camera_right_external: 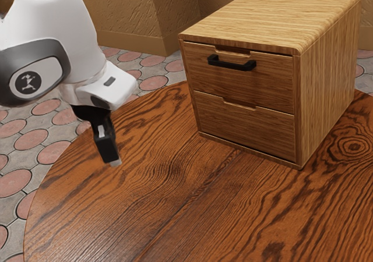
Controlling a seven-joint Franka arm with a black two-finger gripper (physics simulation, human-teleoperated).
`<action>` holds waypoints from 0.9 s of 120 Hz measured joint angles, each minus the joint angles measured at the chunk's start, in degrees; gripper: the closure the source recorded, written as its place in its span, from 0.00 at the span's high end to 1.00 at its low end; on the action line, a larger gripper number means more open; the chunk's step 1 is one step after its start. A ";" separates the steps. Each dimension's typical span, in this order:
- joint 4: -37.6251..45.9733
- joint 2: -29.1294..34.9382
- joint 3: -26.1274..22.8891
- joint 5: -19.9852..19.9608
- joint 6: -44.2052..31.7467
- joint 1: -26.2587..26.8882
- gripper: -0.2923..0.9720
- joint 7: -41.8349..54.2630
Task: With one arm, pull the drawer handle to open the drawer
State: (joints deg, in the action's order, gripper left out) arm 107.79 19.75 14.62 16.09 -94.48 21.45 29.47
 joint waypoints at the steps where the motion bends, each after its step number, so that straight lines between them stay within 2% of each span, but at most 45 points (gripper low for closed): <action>1: -0.38 -0.34 0.07 -0.08 -0.31 0.24 0.77 0.79; 20: -8.19 -6.92 0.65 -5.00 -5.74 1.52 0.77 15.42; 43: -8.57 -8.89 1.90 -11.49 -12.46 3.09 0.77 31.73; 59: -8.50 -9.69 3.82 -16.62 -17.01 3.47 0.77 39.47; 108: -9.09 -10.54 4.36 -16.57 -22.54 3.99 0.77 48.13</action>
State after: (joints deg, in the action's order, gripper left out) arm 98.70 9.22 18.98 -0.48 -117.02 25.44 77.60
